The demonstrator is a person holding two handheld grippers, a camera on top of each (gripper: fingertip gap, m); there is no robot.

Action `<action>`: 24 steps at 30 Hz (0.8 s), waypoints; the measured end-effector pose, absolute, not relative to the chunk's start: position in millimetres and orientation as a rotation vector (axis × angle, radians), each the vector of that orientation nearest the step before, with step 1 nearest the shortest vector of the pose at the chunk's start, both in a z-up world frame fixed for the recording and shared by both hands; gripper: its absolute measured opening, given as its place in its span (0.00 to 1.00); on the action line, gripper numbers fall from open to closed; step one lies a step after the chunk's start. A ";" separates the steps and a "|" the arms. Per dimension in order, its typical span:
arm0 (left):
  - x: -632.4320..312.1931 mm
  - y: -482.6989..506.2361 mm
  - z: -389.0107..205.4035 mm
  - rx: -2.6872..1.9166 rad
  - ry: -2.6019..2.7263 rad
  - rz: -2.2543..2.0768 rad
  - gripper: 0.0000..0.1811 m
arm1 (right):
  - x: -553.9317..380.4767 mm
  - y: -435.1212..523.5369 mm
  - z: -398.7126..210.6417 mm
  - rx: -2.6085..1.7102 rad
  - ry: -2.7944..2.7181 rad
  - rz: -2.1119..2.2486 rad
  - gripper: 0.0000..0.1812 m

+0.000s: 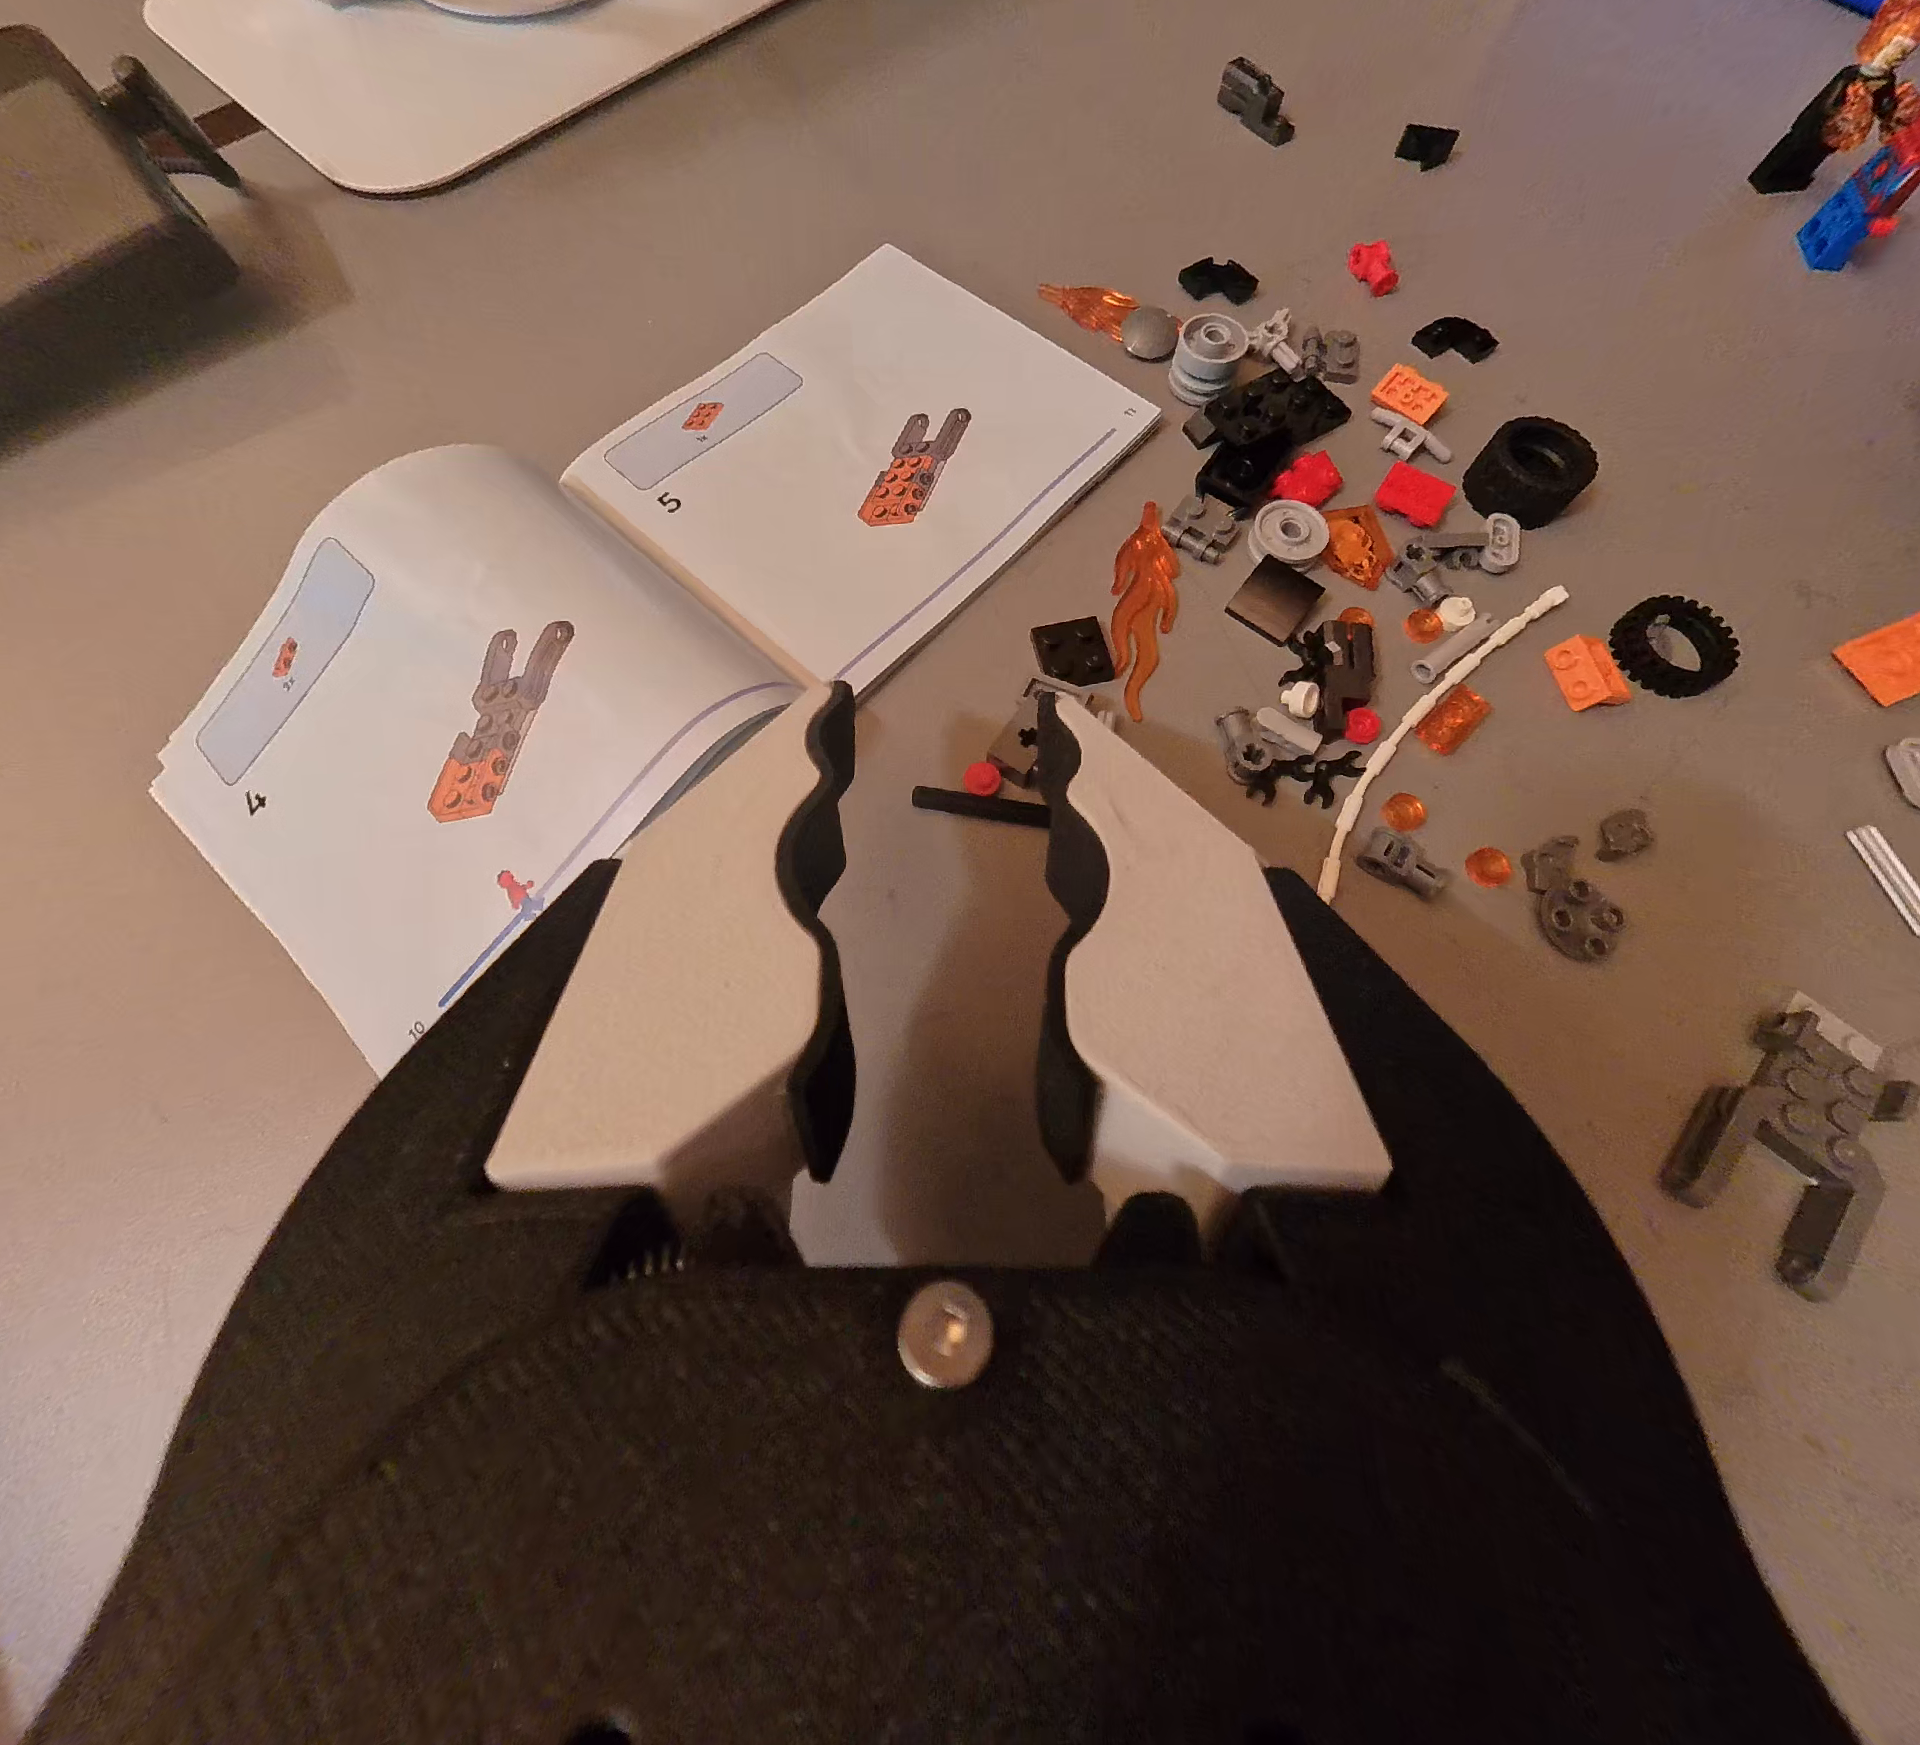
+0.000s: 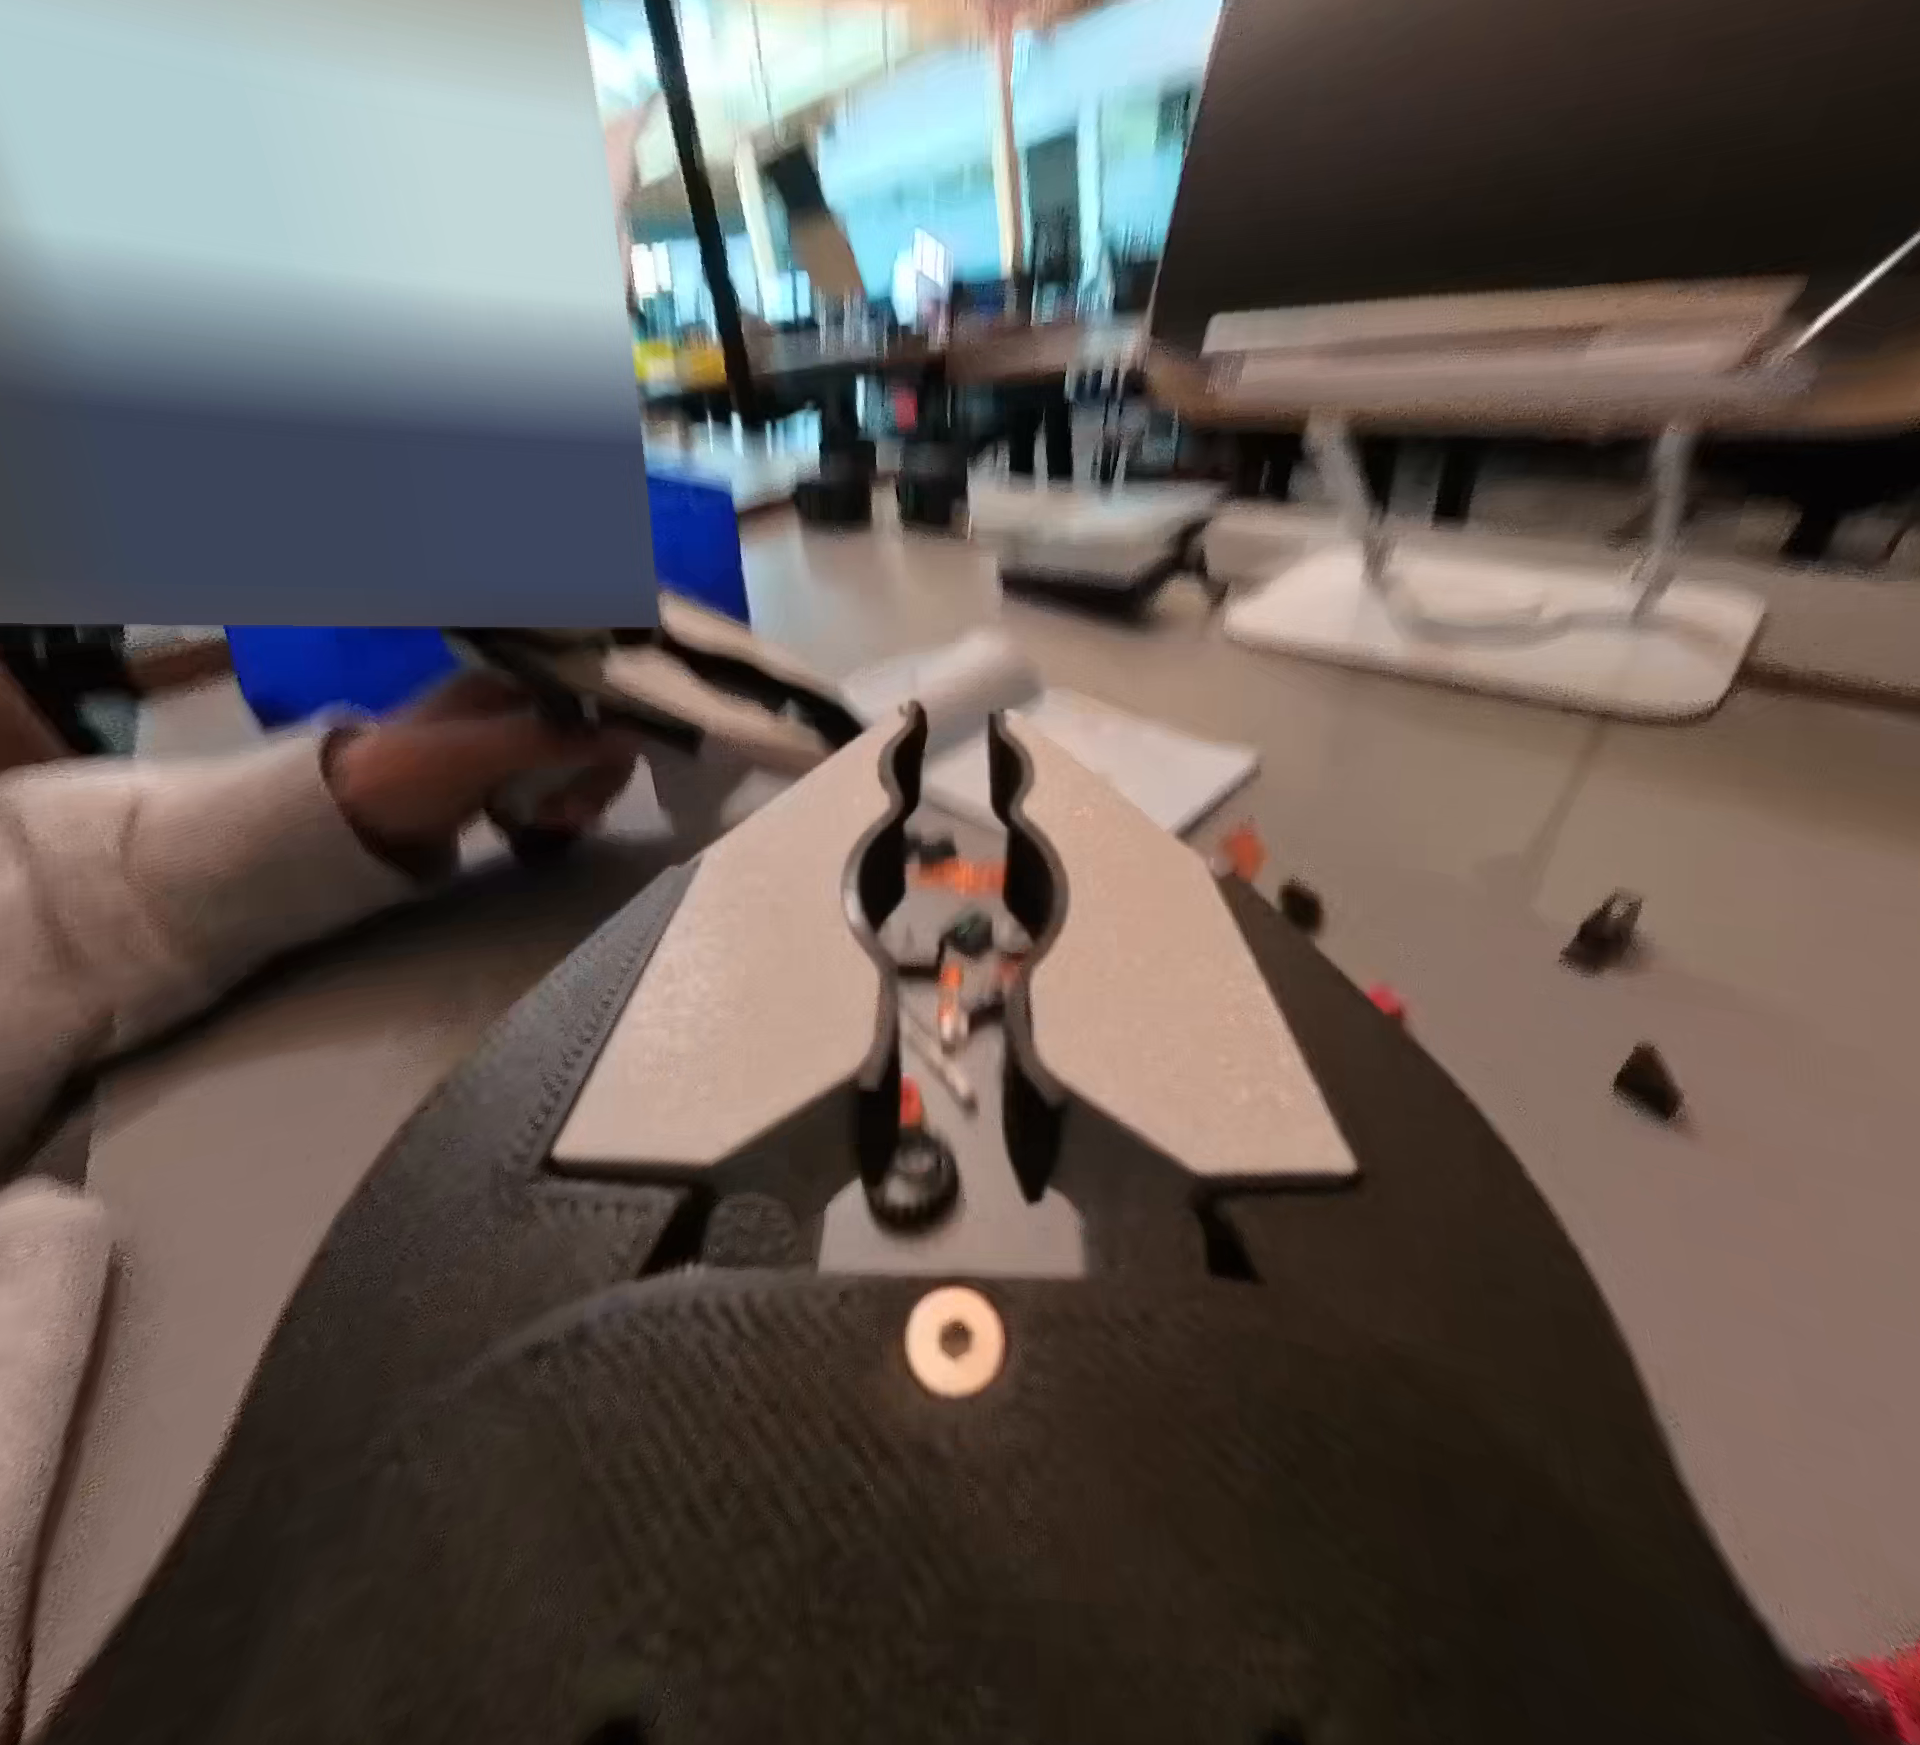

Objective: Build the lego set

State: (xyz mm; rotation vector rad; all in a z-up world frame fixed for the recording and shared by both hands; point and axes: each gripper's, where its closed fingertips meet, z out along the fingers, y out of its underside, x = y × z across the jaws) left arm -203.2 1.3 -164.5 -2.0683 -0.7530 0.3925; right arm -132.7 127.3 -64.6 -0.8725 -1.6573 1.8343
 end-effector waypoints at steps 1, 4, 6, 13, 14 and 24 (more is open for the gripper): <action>-203.2 1.2 -164.5 -2.068 -0.753 0.393 0.19 | -135.3 120.0 -84.4 -0.912 -1.795 1.753 0.07; -203.2 1.0 -164.5 -2.068 -0.752 0.393 0.19 | -133.6 100.2 -134.0 -0.951 -2.138 1.505 0.14; -203.2 0.9 -164.3 -2.067 -0.752 0.393 0.19 | -129.5 95.6 -145.8 -0.915 -2.220 1.408 0.12; -203.2 0.7 -164.7 -2.071 -0.749 0.396 0.20 | -119.3 104.4 -169.8 -0.883 -2.384 1.255 0.10; -203.1 0.8 -164.9 -2.073 -0.749 0.398 0.20 | -117.9 103.3 -172.0 -0.876 -2.403 1.244 0.10; -203.0 0.7 -165.5 -2.081 -0.744 0.409 0.20 | -114.0 99.6 -186.4 -0.843 -2.481 1.128 0.02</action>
